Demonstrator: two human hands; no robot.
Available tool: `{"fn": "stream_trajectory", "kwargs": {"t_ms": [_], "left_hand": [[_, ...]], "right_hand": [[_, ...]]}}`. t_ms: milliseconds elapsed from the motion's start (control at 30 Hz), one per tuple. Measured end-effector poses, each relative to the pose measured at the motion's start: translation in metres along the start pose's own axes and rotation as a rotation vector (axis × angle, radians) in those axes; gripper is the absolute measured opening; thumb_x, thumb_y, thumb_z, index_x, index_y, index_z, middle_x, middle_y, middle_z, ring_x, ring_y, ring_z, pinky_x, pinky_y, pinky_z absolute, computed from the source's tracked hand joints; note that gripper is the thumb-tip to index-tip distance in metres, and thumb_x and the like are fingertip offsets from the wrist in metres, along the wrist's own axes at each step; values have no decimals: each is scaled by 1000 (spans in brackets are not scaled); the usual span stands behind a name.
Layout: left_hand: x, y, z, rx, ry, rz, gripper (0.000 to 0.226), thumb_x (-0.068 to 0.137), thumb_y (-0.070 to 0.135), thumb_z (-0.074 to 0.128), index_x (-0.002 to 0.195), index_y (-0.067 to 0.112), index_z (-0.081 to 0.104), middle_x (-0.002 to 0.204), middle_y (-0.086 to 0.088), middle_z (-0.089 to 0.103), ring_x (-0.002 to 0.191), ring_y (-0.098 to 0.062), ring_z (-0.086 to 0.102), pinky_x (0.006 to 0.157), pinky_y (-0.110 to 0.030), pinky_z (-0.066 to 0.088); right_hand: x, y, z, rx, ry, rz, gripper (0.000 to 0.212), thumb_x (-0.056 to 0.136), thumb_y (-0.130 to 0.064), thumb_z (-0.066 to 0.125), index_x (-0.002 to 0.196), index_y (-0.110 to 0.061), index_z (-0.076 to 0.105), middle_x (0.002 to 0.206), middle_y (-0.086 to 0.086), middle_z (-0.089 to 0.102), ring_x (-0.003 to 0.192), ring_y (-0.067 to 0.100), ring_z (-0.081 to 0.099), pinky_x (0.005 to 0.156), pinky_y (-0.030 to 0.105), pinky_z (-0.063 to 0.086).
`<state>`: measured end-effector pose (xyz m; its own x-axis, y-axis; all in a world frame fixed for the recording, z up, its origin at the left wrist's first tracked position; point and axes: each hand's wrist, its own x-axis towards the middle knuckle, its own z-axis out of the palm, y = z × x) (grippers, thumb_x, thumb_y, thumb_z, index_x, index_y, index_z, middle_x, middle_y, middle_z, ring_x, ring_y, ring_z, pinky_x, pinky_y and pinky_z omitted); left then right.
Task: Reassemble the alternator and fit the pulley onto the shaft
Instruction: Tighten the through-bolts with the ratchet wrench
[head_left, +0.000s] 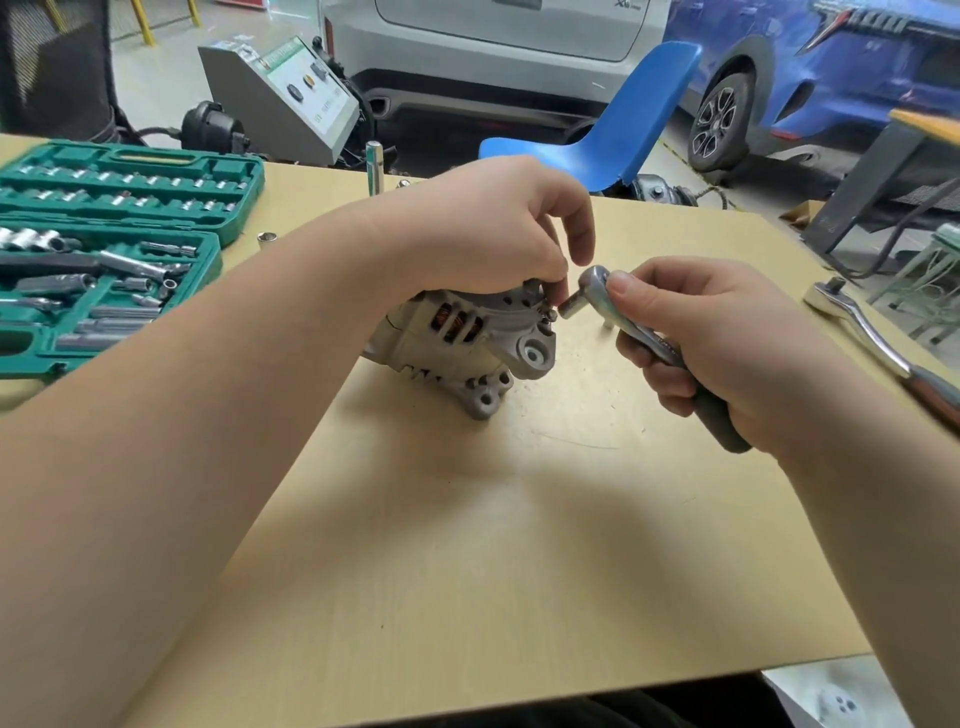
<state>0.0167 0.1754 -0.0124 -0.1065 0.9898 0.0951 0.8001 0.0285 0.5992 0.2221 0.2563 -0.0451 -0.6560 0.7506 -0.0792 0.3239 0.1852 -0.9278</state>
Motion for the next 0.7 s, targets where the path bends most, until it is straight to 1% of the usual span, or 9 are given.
{"fn": "stream_trajectory", "kwargs": {"t_ms": [67,167,267,367,467,533,600,667,700], "left_hand": [[1,1,0,2,20,1,20,98,22,65,96,40,71,85,25,77,75,-2,73,54,-18,58],[1,0,1,46,42,7,22,94,22,63,92,41,74,86,21,77,72,-10,71,61,-29,59],[1,1,1,34,19,4,26,92,21,62,94,43,75,89,21,78,74,-11,72,64,-31,61],[0,1,-1,-14,0,22,31,89,18,61,93,44,77,87,17,79,57,-10,63,48,-22,52],[0,1,-1,-20,25,48,27,90,23,63,89,43,80,69,16,71,51,-4,52,43,-14,42],[0,0,-1,-22,25,55,20,93,30,65,89,43,80,66,18,68,51,1,53,45,-12,42],[1,-1,0,3,26,58,13,95,42,68,89,44,80,74,18,72,61,1,60,56,-19,49],[2,-2,0,32,27,56,11,96,48,70,90,44,79,82,16,75,72,-4,67,64,-26,53],[2,-2,0,40,28,55,11,96,48,71,89,44,79,83,16,75,74,-5,67,65,-27,53]], "right_hand": [[3,-1,2,-41,-11,-2,32,98,-48,70,90,-17,75,66,6,61,46,17,43,41,29,41],[7,-2,3,-87,-20,-33,32,100,-47,67,90,-17,73,65,5,60,46,17,43,42,29,40],[10,-6,0,-211,-44,-90,31,102,-47,63,88,-22,73,62,2,60,47,15,46,42,28,42],[11,-13,-4,-333,-56,-137,28,104,-46,62,86,-27,73,60,0,61,47,14,49,37,20,38],[7,-17,-4,-405,-86,-141,26,104,-46,62,89,-28,72,61,2,63,45,15,54,32,18,34],[4,-16,-1,-442,-48,-139,28,106,-45,58,88,-27,70,63,3,68,46,18,63,35,19,41],[-1,-15,6,-448,24,-149,28,105,-45,57,88,-26,68,66,2,71,50,20,69,38,21,46],[-7,-11,13,-473,116,-182,26,103,-48,60,91,-26,66,71,0,72,54,19,71,43,30,54],[-9,-9,15,-515,161,-208,25,101,-51,61,93,-27,66,74,-1,71,59,20,72,50,38,60]]}}
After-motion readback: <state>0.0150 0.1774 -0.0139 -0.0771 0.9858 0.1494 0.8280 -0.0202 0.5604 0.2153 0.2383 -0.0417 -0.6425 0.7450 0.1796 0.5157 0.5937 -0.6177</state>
